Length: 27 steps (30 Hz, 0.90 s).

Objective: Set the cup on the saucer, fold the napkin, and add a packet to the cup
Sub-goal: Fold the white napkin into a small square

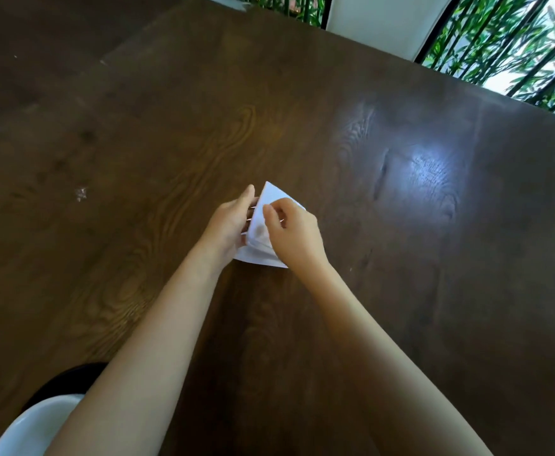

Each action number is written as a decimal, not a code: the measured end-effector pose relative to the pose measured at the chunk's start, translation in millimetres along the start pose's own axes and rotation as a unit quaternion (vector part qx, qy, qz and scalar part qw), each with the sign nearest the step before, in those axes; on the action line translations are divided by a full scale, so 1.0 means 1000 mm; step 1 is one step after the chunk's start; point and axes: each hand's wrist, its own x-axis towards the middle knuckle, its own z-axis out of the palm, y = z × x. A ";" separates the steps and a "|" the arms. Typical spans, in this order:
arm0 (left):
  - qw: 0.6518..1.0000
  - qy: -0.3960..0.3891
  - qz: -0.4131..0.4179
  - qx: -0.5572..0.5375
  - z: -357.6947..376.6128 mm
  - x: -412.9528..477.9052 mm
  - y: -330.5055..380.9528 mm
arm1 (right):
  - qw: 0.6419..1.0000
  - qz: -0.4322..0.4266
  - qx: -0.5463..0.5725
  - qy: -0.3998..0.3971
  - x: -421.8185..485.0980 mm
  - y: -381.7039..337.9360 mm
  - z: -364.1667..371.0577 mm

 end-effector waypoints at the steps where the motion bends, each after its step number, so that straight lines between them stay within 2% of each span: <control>1: 1.000 0.012 0.008 0.020 -0.001 0.002 -0.001 | 0.999 0.005 0.030 0.019 0.000 0.005 -0.001; 3: 0.993 0.037 0.036 0.103 -0.003 0.006 -0.005 | 0.997 0.015 0.024 0.074 0.001 0.021 -0.009; 5: 0.980 0.067 0.066 0.176 -0.004 0.008 -0.012 | 0.995 0.020 -0.047 0.080 0.001 0.040 -0.017; 8: 0.957 0.112 0.116 0.242 -0.004 0.005 -0.022 | 0.990 -0.021 -0.141 0.004 -0.004 0.062 -0.021; 12: 0.917 0.161 0.189 0.313 -0.002 -0.002 -0.031 | 0.962 -0.090 -0.241 -0.090 -0.013 0.075 -0.013; 22: 0.817 0.231 0.268 0.454 -0.006 -0.014 -0.041 | 0.933 -0.111 -0.315 -0.133 -0.010 0.080 -0.003; 24: 0.795 0.223 0.303 0.476 -0.004 -0.009 -0.037 | 0.929 -0.114 -0.323 -0.137 -0.010 0.079 -0.002; 27: 0.746 0.129 0.337 0.560 0.004 0.005 -0.034 | 0.926 -0.113 -0.330 -0.142 -0.011 0.080 0.000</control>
